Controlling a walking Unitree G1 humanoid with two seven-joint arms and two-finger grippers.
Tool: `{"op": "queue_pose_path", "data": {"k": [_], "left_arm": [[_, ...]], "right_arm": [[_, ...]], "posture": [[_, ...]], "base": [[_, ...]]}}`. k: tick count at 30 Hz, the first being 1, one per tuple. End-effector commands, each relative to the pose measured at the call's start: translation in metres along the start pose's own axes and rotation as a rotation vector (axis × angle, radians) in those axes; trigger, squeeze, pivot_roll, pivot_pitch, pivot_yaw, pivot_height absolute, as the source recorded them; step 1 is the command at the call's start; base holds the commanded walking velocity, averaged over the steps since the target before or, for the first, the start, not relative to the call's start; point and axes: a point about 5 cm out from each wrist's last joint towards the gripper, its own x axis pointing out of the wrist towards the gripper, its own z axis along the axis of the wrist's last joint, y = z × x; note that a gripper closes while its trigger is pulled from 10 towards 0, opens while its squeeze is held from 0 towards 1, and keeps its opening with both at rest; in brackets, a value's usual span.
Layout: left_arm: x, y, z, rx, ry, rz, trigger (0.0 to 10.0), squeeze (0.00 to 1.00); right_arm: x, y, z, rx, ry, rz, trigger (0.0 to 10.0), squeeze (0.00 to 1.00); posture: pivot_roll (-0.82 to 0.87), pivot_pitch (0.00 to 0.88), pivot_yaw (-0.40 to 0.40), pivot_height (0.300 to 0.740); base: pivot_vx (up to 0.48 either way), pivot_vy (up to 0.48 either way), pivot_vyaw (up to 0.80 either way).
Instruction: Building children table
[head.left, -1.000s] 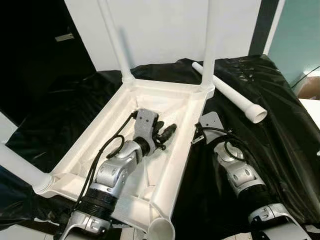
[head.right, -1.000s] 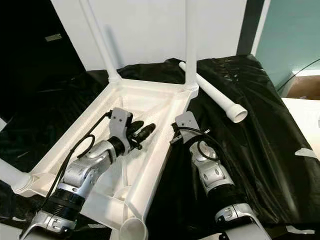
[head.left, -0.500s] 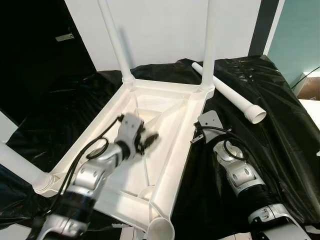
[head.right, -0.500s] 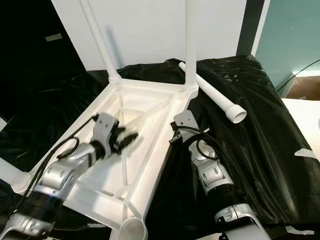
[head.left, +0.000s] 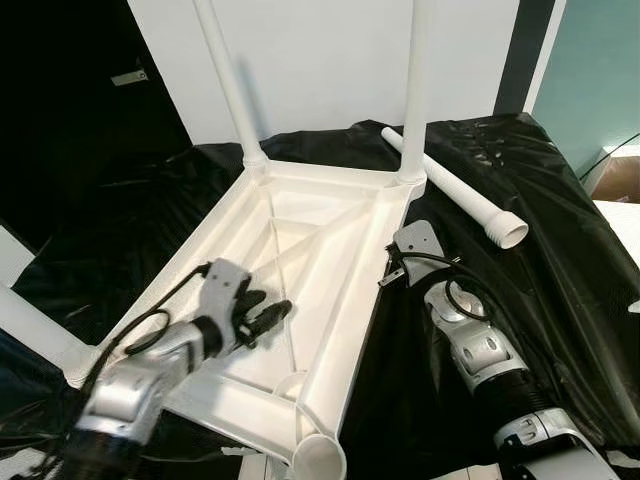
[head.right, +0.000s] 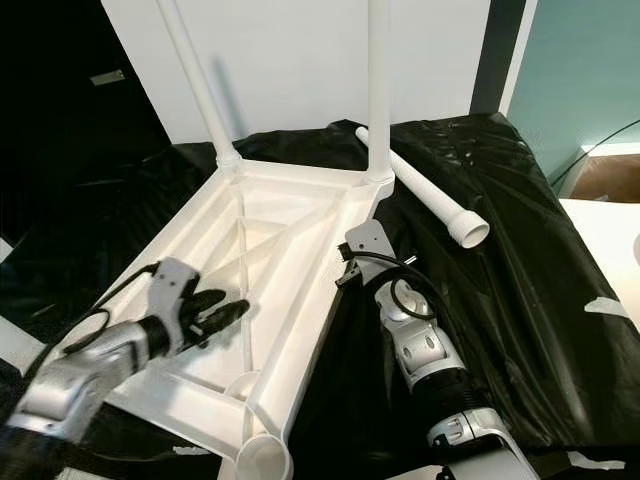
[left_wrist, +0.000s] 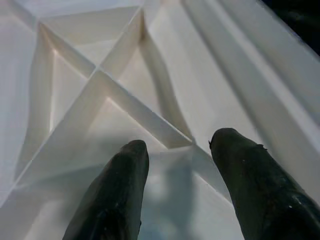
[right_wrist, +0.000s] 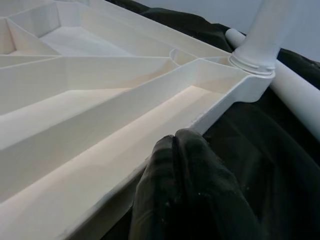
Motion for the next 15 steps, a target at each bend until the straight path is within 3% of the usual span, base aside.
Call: {"op": "queue_pose_path", "data": {"k": [1,6,7,9,11,15], "left_arm": [[-0.007,0.001,0.000,-0.002,0.003,-0.037,10.0,0.00],[-0.019,0.008,-0.006,0.020,0.055,-0.006,10.0,0.00],[-0.026,0.005,-0.021,0.046,0.156,-0.036,10.0,0.00],[-0.026,0.005,-0.021,0.046,0.156,-0.036,10.0,0.00],[-0.028,-0.006,-0.035,0.055,0.239,-0.108,10.0,0.00],[-0.026,-0.015,-0.044,0.058,0.291,-0.171,10.0,0.00]], "right_arm": [[0.000,0.005,0.001,0.004,0.000,0.019,10.0,0.00],[-0.001,0.004,0.001,0.001,0.002,0.017,10.0,0.00],[-0.002,0.003,0.001,-0.001,0.001,0.017,10.0,0.00],[-0.002,0.003,0.001,-0.001,0.001,0.017,10.0,0.00],[-0.002,0.004,0.001,-0.001,-0.001,0.018,10.0,0.00],[-0.002,0.003,0.002,-0.001,-0.002,0.018,10.0,0.00]], "posture": [[-0.04,0.000,0.114,0.740],[-0.05,0.000,0.115,0.740],[-0.05,0.000,0.112,0.740],[-0.05,0.000,0.112,0.740],[-0.05,0.000,0.112,0.740],[-0.05,0.000,0.109,0.740]], "base": [[0.000,0.000,0.00],[0.000,0.000,0.00],[0.000,0.000,0.00],[0.000,0.000,0.00],[0.000,0.000,0.00],[0.000,0.000,0.00]]}}
